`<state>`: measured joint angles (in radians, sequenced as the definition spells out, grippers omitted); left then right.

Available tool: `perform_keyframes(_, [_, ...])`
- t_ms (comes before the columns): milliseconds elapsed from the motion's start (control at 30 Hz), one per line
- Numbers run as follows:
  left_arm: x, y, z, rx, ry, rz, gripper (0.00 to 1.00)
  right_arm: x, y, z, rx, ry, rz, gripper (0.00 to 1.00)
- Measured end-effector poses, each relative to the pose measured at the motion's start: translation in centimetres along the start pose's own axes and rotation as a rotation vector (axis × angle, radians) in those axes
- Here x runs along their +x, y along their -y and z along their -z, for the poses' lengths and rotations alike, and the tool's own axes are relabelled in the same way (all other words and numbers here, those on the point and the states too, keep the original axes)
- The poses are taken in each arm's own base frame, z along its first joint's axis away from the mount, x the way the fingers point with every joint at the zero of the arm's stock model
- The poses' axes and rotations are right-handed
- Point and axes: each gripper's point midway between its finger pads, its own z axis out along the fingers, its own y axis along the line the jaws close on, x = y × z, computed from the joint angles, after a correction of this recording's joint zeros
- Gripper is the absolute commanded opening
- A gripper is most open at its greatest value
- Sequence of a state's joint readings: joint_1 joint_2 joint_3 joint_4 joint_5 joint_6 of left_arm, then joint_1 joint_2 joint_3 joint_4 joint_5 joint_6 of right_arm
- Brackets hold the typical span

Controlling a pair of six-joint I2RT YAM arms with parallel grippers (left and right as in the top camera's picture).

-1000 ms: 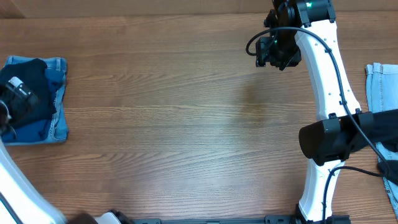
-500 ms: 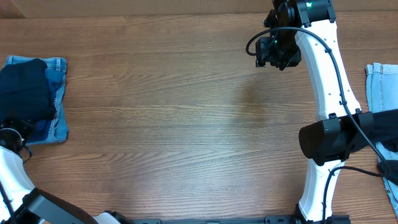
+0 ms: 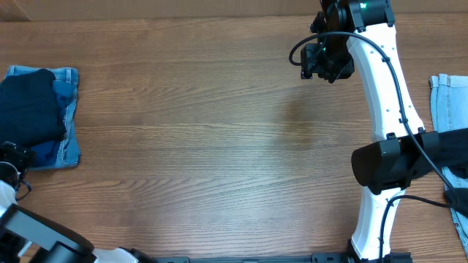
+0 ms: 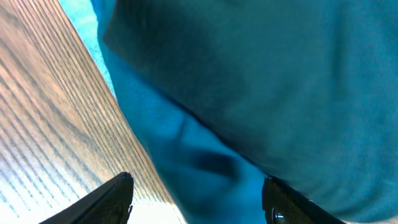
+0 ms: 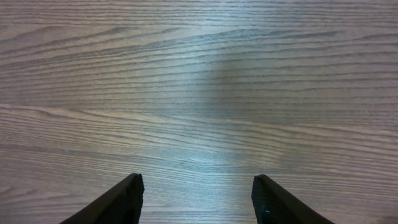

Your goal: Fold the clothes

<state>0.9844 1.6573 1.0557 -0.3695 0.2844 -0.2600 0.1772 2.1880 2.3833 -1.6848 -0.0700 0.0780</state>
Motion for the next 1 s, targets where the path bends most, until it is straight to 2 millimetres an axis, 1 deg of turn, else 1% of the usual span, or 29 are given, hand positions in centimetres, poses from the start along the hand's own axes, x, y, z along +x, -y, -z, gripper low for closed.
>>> perform_keyframes(67, [0.2,-0.3,-0.7,-0.002,-0.01,0.003,0.69,0.0,0.0,0.0,0.0,0.0,0.0,0.6])
perform_keyframes(100, [0.0,-0.1,-0.8,0.005,-0.001,0.0,0.66,0.0,0.0,0.0,0.0,0.0,0.0,0.6])
perform_keyframes(133, [-0.4,0.4,-0.8,0.034,0.013,-0.007,0.66,0.0,0.0,0.0,0.0,0.001,0.0,0.6])
perform_keyframes(200, [-0.2,1.0,-0.7,0.07,0.003,-0.007,0.65,-0.1,0.0,0.0,0.0,0.003,0.0,0.61])
perform_keyframes(267, [1.0,1.0,-0.6,0.073,-0.05,0.01,0.68,-0.2,0.0,0.0,-0.001,0.009,0.0,0.61])
perform_keyframes(333, [1.4,0.9,0.0,0.056,-0.07,0.018,0.69,-0.2,0.0,0.0,-0.001,0.01,0.001,0.61])
perform_keyframes(400, [0.3,1.3,1.2,0.051,-0.028,0.005,0.72,-0.2,0.0,0.0,-0.001,0.009,0.0,0.61])
perform_keyframes(467, [-1.0,1.6,1.8,0.047,0.016,-0.009,0.73,-0.2,0.0,0.0,-0.001,0.009,0.0,0.61])
perform_keyframes(567, [-1.9,1.7,1.8,0.048,0.05,-0.019,0.73,-0.2,0.0,0.0,-0.001,0.009,0.001,0.6])
perform_keyframes(733, [-2.7,1.0,1.9,0.009,0.085,-0.025,0.74,-0.2,0.0,0.0,-0.001,0.009,0.0,0.6])
perform_keyframes(800, [-3.1,0.9,1.5,0.003,0.101,-0.028,0.74,-0.2,0.0,0.0,-0.001,0.01,0.001,0.6])
perform_keyframes(867, [-3.2,0.6,0.7,0.003,0.1,-0.028,0.74,-0.3,0.0,0.0,-0.001,0.011,0.001,0.6])
perform_keyframes(933, [-2.9,0.1,-0.7,-0.002,0.085,-0.023,0.74,-0.2,0.0,0.0,-0.001,0.01,0.001,0.59])
perform_keyframes(1000, [-3.0,0.1,-1.1,0.001,0.09,-0.026,0.73,-0.2,0.0,0.0,-0.002,0.01,-0.004,0.59])
